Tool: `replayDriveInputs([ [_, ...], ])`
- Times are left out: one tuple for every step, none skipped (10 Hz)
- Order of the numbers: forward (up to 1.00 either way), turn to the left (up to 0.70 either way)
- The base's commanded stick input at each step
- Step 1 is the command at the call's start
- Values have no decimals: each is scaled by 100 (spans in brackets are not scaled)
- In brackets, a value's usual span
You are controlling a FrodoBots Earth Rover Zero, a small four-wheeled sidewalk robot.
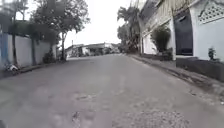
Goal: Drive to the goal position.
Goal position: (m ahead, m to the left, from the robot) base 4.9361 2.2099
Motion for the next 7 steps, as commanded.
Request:
replayDriveInputs([
  [100, 4],
  [100, 4],
  [100, 4],
  [100, -35],
  [100, -36],
  [100, -36],
  [100, -3],
])
